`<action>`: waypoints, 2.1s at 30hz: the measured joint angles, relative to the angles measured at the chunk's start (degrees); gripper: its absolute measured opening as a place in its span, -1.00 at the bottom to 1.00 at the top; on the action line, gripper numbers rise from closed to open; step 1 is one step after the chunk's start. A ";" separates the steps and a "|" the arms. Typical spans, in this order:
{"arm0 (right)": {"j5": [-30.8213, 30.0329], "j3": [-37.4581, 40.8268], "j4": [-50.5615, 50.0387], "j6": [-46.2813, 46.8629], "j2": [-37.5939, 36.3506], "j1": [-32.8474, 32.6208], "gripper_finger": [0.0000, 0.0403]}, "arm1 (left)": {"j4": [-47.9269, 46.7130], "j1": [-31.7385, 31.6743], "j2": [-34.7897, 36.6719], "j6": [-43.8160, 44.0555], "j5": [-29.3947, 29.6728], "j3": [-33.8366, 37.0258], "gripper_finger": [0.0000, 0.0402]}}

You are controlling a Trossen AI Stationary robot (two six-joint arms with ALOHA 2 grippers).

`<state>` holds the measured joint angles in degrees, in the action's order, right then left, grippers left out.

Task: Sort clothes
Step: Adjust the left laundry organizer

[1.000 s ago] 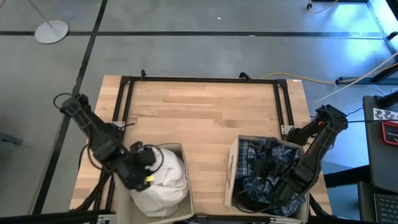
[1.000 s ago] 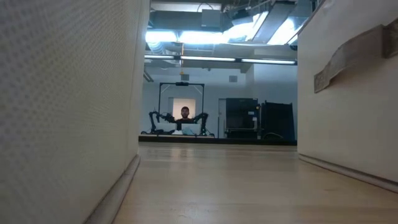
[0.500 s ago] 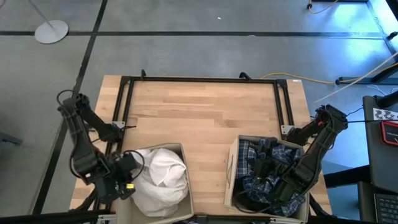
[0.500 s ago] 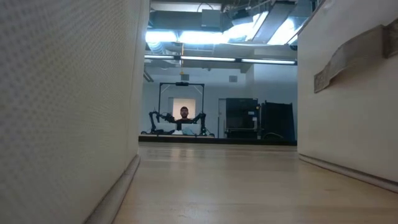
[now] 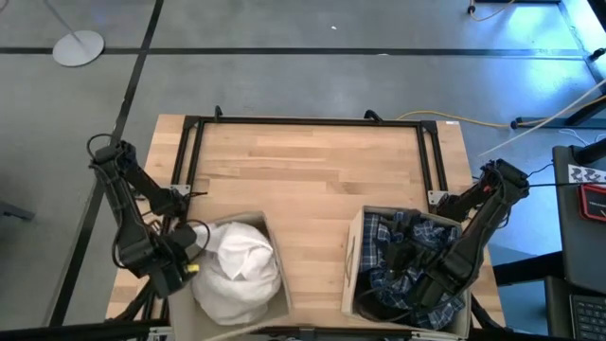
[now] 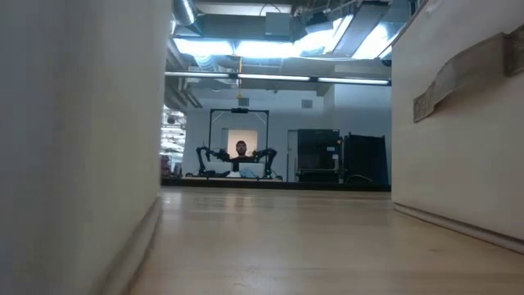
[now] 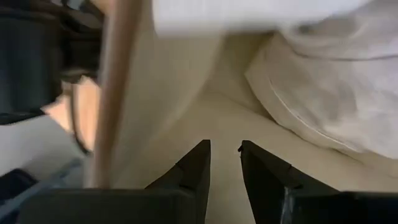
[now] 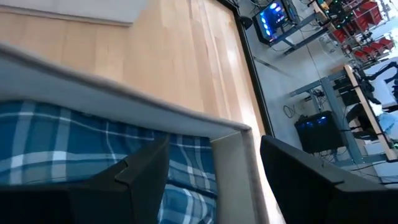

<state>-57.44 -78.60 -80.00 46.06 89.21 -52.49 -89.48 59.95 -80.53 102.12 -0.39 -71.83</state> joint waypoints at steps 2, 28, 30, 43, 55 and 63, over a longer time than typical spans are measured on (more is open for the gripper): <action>0.03 0.55 0.77 0.01 0.01 0.00 0.26 | -0.87 0.00 0.03 -0.73 0.07 0.21 -0.60; 1.08 0.62 2.58 0.14 0.02 0.00 0.26 | 14.38 -2.79 3.74 -19.77 25.30 -10.96 -0.75; 1.38 0.62 3.27 0.14 0.02 0.00 0.26 | 24.30 -3.60 3.43 -28.69 28.68 -11.37 -0.78; 1.02 0.62 3.45 -1.55 0.02 0.00 0.26 | 47.15 -6.54 -14.85 -45.05 18.37 -22.10 -1.00; 3.07 0.62 4.13 -1.36 0.02 0.00 0.26 | 33.32 -2.03 -32.07 -21.70 14.65 -37.03 -1.00; 3.05 0.62 4.20 -1.35 0.02 0.00 0.26 | 16.61 1.27 -32.58 -6.34 10.42 -37.20 -1.00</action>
<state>-54.39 -77.97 -75.81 44.71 89.23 -52.49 -72.87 61.23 -113.11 95.79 10.03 -109.03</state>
